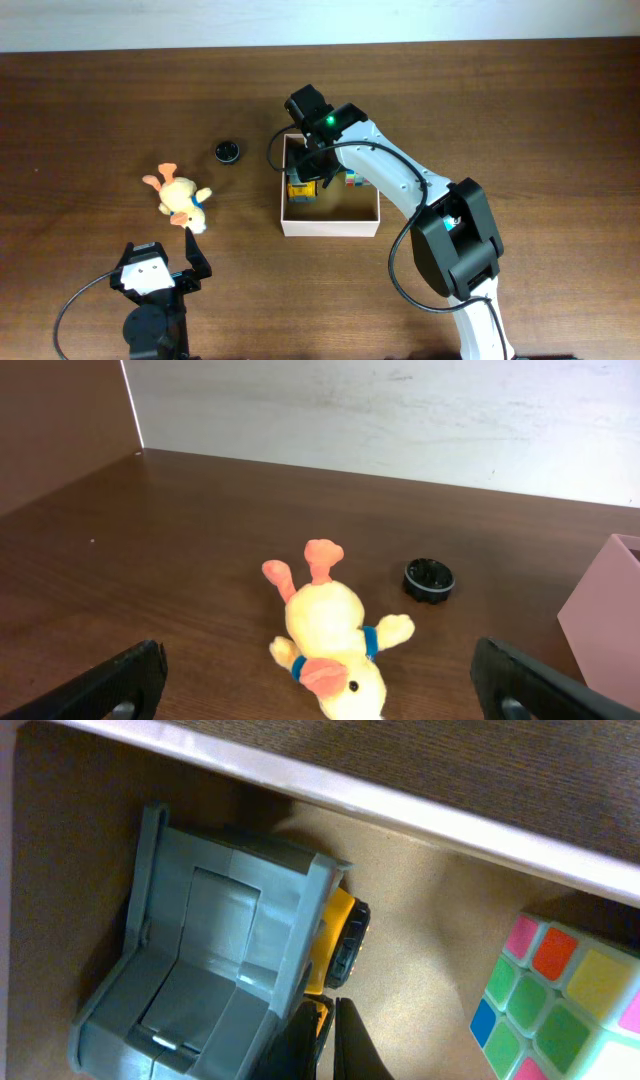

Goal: Pack container
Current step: 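Adjust the truck inside the box and open the right gripper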

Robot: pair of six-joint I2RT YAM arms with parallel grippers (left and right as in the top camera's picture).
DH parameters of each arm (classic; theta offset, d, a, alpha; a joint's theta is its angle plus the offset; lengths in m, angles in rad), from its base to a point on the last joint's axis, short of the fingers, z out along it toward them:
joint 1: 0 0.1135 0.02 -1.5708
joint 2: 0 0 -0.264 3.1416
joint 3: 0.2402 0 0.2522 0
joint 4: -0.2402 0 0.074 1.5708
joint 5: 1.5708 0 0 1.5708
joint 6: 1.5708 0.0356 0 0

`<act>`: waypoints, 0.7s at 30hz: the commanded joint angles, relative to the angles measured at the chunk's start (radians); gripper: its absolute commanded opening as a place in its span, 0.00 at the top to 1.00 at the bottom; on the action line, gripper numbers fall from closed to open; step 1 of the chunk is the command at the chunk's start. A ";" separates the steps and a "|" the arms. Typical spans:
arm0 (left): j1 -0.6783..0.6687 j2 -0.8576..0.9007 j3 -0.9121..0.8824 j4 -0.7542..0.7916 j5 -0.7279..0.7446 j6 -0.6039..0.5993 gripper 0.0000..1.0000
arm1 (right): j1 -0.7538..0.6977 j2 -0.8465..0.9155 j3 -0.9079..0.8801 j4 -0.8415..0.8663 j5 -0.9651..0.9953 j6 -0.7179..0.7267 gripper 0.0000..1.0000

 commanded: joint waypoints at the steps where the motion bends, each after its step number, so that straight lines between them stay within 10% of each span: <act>1: -0.004 -0.002 -0.007 0.005 0.010 0.016 0.01 | -0.003 -0.014 -0.006 0.003 -0.019 -0.014 0.96; 21: -0.004 -0.002 -0.007 0.005 0.010 0.016 0.01 | -0.017 -0.018 -0.006 -0.054 0.139 -0.014 0.85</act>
